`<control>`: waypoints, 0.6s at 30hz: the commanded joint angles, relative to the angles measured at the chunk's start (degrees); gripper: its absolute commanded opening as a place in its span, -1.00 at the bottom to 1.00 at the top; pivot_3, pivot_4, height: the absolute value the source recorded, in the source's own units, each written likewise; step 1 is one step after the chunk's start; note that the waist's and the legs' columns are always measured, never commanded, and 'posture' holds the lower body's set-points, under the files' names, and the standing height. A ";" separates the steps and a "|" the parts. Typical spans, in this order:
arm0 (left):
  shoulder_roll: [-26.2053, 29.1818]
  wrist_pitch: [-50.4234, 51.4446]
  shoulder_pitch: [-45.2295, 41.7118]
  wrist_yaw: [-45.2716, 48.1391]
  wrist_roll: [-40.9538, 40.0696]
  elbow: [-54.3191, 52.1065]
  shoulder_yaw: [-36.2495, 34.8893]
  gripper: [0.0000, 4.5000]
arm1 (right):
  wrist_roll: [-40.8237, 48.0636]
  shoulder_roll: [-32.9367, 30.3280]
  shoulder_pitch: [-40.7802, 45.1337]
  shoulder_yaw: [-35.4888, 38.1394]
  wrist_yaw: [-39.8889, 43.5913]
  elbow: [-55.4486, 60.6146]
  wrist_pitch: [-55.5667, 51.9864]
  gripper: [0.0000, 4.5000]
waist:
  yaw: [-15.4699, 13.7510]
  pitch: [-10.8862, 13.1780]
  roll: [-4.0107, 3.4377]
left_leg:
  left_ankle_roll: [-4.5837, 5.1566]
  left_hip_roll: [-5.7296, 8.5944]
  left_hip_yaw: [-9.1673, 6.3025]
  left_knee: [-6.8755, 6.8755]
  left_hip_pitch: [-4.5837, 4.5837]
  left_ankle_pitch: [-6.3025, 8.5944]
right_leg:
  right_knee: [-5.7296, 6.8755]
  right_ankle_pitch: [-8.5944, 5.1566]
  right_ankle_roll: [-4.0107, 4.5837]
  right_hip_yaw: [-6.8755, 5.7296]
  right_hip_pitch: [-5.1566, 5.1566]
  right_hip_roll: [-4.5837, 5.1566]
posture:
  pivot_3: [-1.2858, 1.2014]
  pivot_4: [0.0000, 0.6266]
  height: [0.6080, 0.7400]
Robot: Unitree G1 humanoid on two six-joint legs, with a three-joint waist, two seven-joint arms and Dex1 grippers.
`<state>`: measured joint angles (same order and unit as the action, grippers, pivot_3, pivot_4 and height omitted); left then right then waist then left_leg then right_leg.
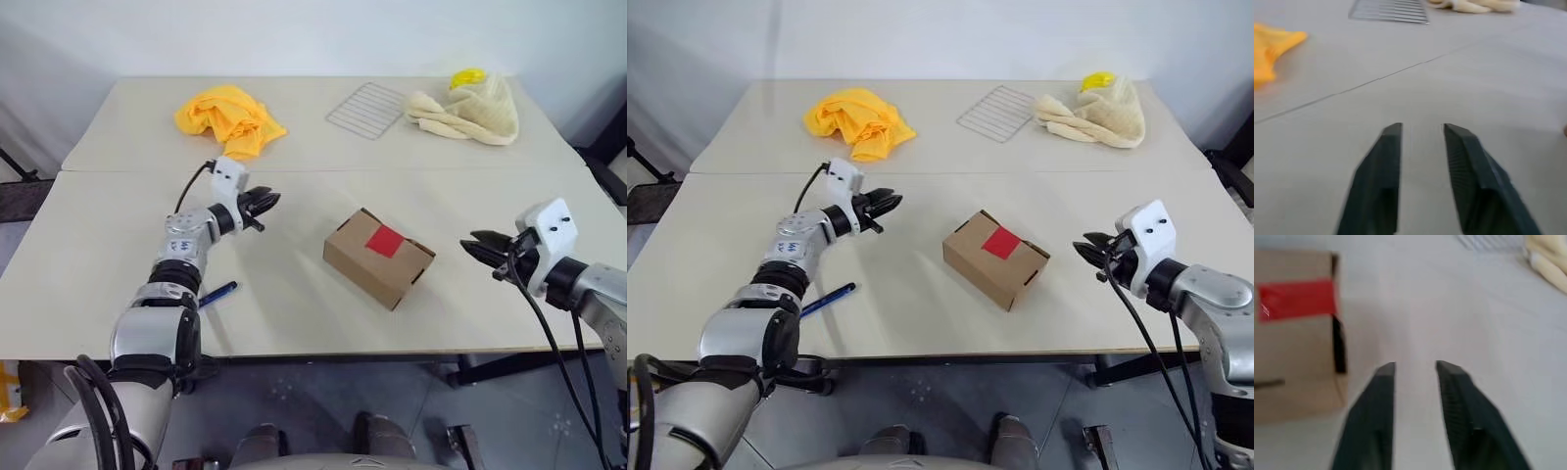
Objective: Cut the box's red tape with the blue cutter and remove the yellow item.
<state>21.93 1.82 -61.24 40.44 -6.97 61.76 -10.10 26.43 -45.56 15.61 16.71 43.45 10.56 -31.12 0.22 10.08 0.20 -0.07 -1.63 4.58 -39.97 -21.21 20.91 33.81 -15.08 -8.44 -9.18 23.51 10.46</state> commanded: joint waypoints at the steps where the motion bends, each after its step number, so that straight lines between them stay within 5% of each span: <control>1: 3.87 7.13 4.97 -0.20 -2.43 -15.08 -1.14 0.20 | 2.53 -0.66 2.77 1.47 5.99 -3.34 4.28 0.20 | 0.22 0.00 -0.01 | 0.00 -0.01 0.00 0.01 0.04 0.00 | 0.01 0.00 0.00 0.02 0.00 0.00 | 0.03 -0.52 1.00; 8: 16.90 25.57 32.49 5.84 -10.94 -52.96 -7.46 0.91 | 3.18 -1.49 8.04 -3.35 16.95 -9.55 7.87 0.99 | 1.77 0.00 0.00 | -0.06 -0.09 0.02 0.07 0.11 0.04 | 0.08 0.01 -0.02 0.11 0.09 -0.05 | 0.03 -0.52 1.00; 14: 22.96 23.91 51.67 16.10 -17.87 -63.70 -14.63 0.99 | 4.45 -0.61 10.46 -6.60 24.33 -10.19 9.10 1.00 | 0.57 0.01 -0.02 | -0.07 -0.09 -0.01 -0.11 0.12 0.05 | 0.05 0.02 0.01 0.13 -0.04 0.00 | 0.03 -0.52 1.00; 18: 23.57 18.88 55.58 17.30 -17.47 -63.33 -15.82 0.99 | 4.19 0.21 9.95 -7.52 25.36 -9.06 10.47 1.00 | -0.74 0.01 -0.02 | -0.07 -0.10 -0.05 -0.12 0.13 0.05 | 0.08 0.05 0.05 0.09 -0.05 0.00 | 0.03 -0.52 1.00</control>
<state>44.19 23.49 -5.77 56.58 -23.60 0.26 -24.23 29.80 -45.25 25.53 8.62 68.23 -0.30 -21.98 -0.52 10.09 0.19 -0.13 -1.73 4.54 -40.10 -21.09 20.96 33.89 -15.02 -8.36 -9.10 23.46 10.45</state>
